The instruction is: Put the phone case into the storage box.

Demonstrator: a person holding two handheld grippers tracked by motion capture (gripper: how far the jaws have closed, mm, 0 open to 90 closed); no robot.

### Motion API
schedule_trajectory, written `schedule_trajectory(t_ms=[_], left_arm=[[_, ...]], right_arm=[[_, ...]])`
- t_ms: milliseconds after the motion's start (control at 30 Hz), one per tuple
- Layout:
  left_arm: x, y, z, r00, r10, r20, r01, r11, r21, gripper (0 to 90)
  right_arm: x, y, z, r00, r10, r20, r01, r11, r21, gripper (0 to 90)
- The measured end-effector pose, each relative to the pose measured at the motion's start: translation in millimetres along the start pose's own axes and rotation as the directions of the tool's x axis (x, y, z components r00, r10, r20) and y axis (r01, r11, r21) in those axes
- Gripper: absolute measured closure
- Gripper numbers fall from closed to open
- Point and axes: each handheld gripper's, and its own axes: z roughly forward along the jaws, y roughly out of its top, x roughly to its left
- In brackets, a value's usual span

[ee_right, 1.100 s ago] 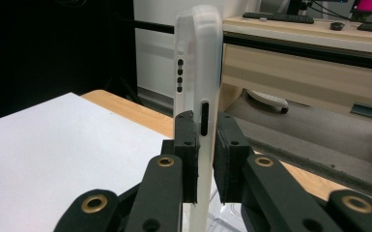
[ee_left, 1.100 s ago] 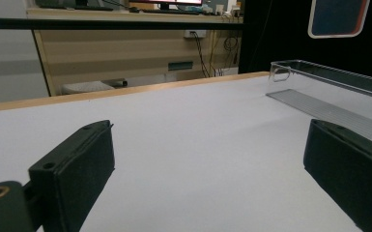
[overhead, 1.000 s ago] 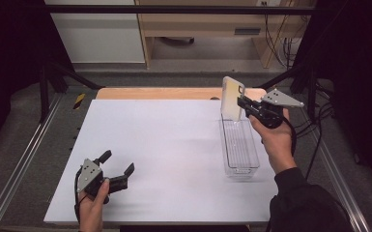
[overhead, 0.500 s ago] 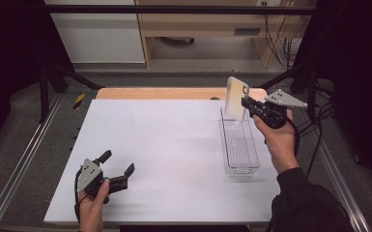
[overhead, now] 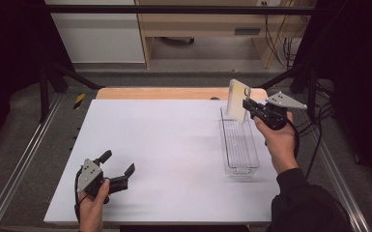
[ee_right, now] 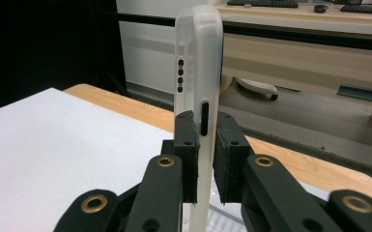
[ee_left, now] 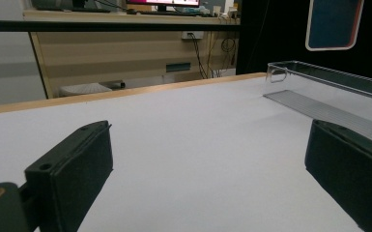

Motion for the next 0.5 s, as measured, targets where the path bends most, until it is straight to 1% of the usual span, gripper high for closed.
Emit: schedule_trajectory(t_ms=[500], left_arm=[[-0.6,0.1,0.2,1.0000,0.000,0.006,0.000,1.0000,-0.007,2.5]], right_arm=[[-4.6,-10.3,3.0,0.9995,0.030,0.006,-0.030,0.999,0.023,81.8]])
